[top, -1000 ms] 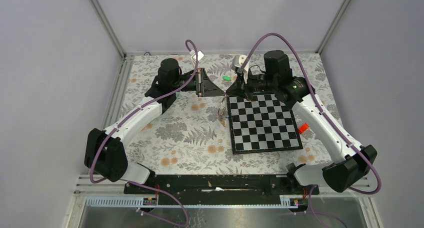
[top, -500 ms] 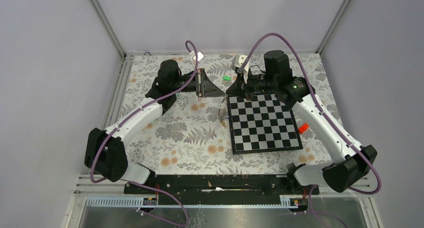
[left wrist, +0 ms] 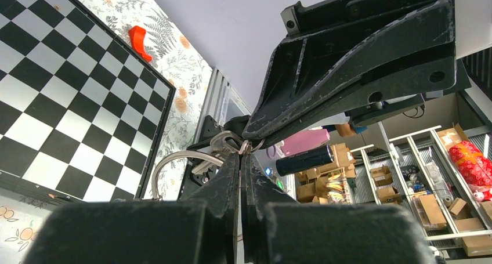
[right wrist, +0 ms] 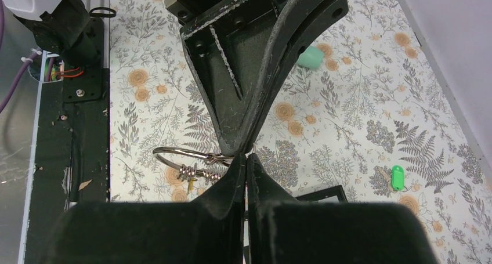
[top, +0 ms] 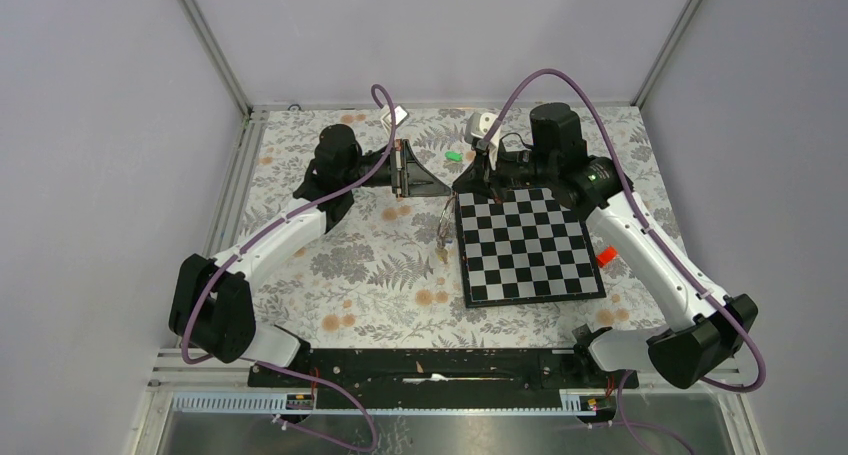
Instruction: Put the keys on the keyring
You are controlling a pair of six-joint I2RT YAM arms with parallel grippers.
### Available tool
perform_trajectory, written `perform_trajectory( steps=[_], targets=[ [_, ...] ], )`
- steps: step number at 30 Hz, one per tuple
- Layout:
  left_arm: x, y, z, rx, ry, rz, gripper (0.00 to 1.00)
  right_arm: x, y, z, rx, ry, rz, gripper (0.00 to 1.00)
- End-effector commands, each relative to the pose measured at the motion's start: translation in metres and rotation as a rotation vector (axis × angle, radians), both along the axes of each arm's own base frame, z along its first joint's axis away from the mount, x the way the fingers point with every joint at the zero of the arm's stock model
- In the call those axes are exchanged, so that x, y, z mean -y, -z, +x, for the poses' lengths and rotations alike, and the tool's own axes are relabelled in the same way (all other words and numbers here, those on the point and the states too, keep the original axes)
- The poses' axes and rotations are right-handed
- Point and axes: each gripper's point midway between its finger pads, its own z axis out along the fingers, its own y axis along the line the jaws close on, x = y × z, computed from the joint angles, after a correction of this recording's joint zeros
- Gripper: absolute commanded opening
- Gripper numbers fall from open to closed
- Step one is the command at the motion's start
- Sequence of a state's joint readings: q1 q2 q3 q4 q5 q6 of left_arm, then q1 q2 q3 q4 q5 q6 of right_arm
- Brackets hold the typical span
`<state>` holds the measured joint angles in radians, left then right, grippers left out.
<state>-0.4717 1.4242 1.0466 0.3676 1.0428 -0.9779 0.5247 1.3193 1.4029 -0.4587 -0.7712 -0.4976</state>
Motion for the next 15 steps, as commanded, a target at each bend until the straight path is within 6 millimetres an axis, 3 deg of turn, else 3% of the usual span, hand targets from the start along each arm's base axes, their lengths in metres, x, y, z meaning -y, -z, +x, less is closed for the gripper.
perform_trajectory(
  steps=[1,15],
  targets=[
    [-0.0001,-0.031,-0.0382,0.103,0.146,-0.066,0.0,0.0,-0.0098,0.0182,0.108,0.042,0.009,0.0],
    [0.0005,-0.0239,-0.0354,0.1,0.134,-0.046,0.0,0.0002,-0.0134,0.0184,0.115,0.043,0.01,0.0]
  ],
)
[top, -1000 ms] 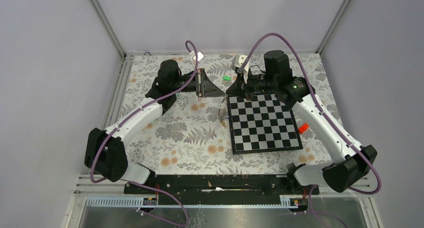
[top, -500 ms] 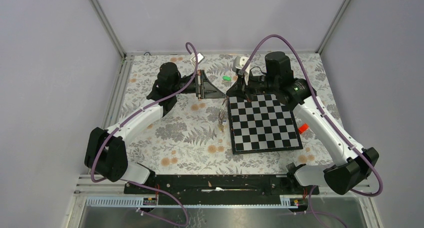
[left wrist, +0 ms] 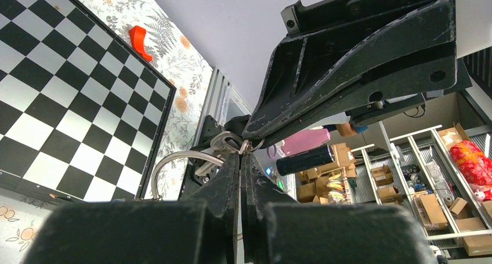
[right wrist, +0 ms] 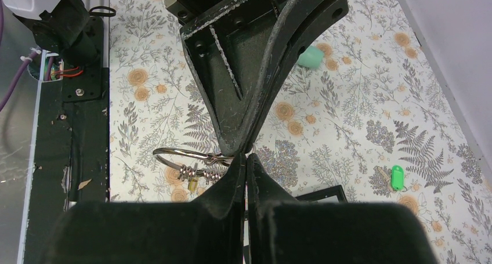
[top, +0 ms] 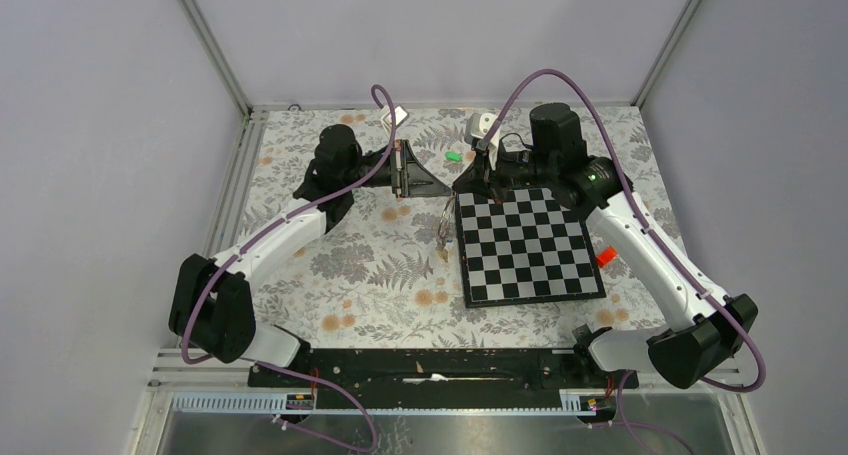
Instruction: Put the keys on the keyring
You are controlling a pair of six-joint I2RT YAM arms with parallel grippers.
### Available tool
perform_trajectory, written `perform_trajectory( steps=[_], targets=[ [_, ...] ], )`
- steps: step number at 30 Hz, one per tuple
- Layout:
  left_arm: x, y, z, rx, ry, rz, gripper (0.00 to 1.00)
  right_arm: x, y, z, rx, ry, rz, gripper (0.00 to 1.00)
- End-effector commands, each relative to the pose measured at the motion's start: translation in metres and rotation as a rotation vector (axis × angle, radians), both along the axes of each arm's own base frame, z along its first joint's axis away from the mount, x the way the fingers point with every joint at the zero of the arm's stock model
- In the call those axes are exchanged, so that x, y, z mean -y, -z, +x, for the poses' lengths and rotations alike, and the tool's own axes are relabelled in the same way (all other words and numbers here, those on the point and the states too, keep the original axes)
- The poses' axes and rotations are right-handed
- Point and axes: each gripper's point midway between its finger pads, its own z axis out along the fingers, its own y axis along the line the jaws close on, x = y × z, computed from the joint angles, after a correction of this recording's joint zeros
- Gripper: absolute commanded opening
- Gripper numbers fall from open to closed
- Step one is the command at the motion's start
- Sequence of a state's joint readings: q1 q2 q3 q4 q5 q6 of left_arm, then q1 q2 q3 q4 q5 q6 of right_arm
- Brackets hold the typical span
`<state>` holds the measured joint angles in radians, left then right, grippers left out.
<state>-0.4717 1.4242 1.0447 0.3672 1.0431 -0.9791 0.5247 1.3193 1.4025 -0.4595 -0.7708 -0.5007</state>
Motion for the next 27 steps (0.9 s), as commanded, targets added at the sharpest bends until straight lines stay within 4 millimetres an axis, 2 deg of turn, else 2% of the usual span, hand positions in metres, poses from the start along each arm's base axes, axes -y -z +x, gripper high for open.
perform_trajectory(
  steps=[1,27],
  targets=[
    [0.0006,-0.0242,-0.035,0.102,0.133,-0.045,0.0,0.0001,-0.014,0.0184,0.113,0.044,0.012,0.0],
    [0.0022,-0.0247,-0.0379,0.118,0.141,-0.04,0.0,0.0003,-0.0131,0.0224,0.106,0.062,0.007,0.0]
  ],
)
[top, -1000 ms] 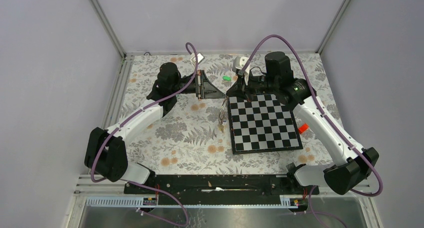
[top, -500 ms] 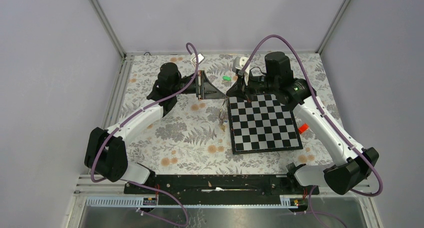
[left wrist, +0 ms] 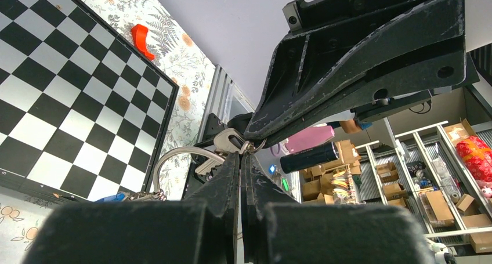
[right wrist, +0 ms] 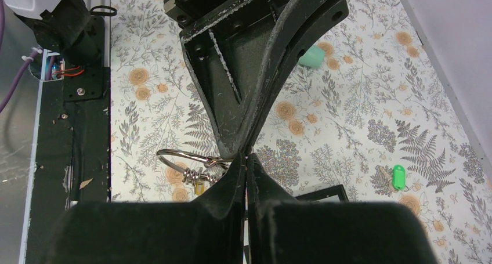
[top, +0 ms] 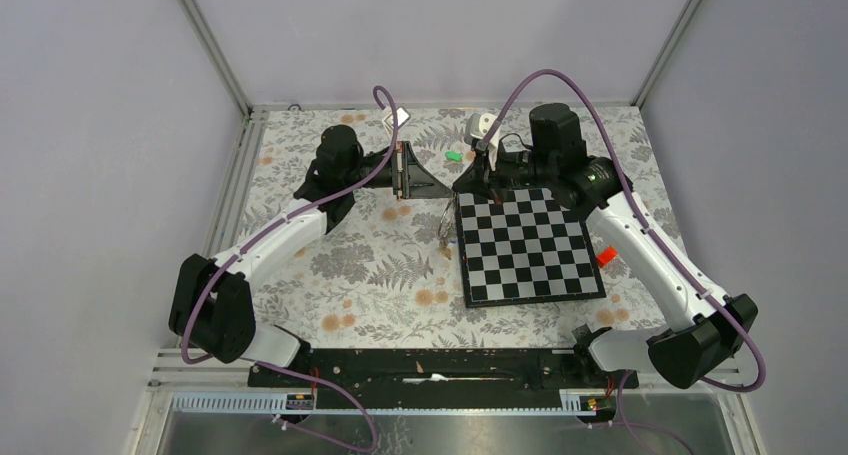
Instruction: Put the keys on the keyring
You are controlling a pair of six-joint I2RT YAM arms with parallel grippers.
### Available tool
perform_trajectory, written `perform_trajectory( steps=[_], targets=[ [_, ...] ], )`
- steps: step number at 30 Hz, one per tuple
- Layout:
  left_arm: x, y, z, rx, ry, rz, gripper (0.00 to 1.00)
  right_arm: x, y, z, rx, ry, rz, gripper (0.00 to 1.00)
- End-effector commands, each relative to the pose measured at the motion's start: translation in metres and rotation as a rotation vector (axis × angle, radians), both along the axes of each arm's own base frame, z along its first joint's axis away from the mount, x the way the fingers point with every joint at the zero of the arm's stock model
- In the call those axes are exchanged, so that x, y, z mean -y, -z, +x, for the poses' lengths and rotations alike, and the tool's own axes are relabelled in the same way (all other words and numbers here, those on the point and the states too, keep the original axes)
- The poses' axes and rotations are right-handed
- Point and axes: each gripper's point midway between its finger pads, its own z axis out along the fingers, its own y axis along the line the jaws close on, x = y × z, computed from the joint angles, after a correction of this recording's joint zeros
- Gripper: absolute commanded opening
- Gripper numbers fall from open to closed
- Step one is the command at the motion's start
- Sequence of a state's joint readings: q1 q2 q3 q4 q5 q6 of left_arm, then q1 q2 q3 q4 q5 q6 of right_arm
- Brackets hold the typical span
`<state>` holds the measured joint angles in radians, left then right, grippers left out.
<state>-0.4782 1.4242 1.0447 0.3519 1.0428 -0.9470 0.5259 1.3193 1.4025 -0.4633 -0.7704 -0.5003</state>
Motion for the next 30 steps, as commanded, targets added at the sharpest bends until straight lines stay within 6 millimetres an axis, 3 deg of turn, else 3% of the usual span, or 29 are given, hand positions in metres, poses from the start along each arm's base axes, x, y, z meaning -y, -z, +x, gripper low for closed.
perform_trajectory(
  steps=[1,30],
  targets=[
    [0.001,-0.028,-0.036,0.099,0.136,-0.047,0.0,0.0,-0.015,0.023,0.111,0.064,0.009,0.0],
    [-0.001,-0.032,-0.039,0.126,0.138,-0.052,0.0,0.004,-0.011,0.013,0.119,0.034,0.003,0.0]
  ],
)
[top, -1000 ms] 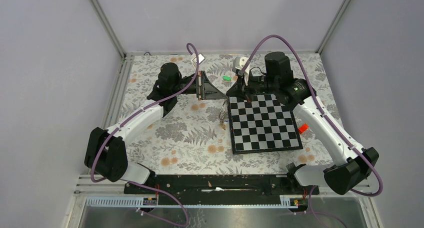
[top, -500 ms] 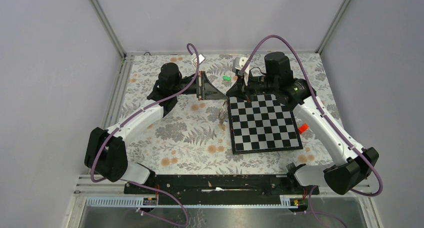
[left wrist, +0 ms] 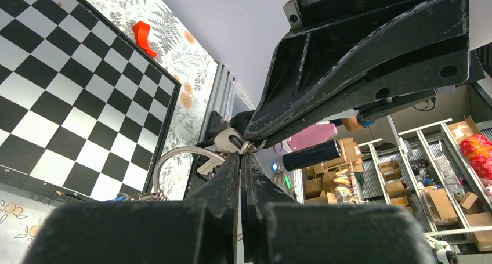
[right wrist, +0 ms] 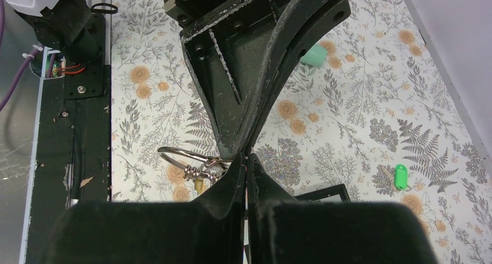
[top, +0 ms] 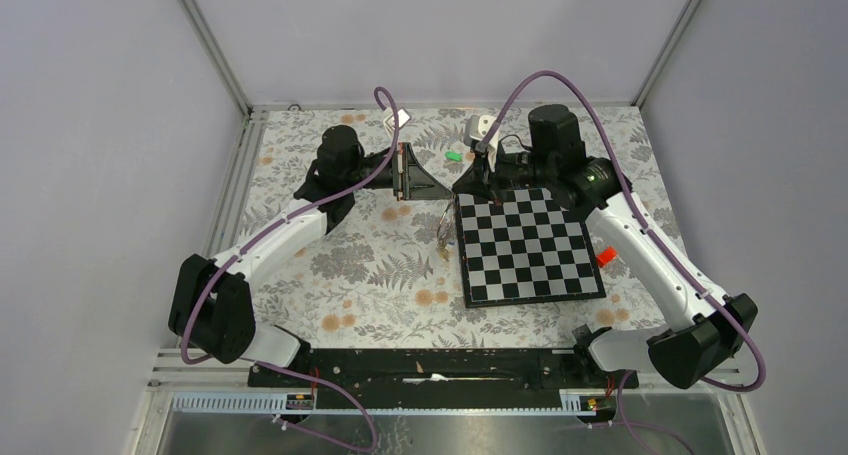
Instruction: Put the keys on the keyring
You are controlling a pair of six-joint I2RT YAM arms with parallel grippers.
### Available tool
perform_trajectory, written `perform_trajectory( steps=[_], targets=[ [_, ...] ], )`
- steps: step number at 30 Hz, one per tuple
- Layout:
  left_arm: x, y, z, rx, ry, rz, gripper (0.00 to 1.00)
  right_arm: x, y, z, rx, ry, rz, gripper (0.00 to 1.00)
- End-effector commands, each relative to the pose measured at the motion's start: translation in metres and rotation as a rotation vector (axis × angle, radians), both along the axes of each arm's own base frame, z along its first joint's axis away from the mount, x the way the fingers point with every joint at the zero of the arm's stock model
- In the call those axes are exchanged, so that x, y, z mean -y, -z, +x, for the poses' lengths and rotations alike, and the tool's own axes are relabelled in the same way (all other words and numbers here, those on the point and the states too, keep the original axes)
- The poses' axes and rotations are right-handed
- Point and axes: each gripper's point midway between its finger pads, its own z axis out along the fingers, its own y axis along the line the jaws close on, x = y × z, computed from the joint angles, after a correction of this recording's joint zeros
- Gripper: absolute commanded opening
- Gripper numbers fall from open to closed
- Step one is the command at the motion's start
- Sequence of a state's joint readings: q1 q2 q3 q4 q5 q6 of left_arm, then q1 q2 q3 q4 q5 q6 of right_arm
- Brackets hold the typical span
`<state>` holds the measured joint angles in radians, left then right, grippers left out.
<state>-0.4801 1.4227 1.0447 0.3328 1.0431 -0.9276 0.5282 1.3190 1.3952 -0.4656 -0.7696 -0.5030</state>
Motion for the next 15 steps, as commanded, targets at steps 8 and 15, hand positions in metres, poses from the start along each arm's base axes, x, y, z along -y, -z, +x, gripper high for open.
perform_trajectory(
  steps=[8,15],
  targets=[
    [-0.0019,-0.0353,-0.0389,0.126,0.136,-0.061,0.0,0.0036,-0.0117,0.0095,0.124,0.011,0.007,0.0],
    [-0.0023,-0.0359,-0.0394,0.131,0.135,-0.062,0.0,0.0028,-0.0111,0.0099,0.117,0.01,0.009,0.0]
  ],
)
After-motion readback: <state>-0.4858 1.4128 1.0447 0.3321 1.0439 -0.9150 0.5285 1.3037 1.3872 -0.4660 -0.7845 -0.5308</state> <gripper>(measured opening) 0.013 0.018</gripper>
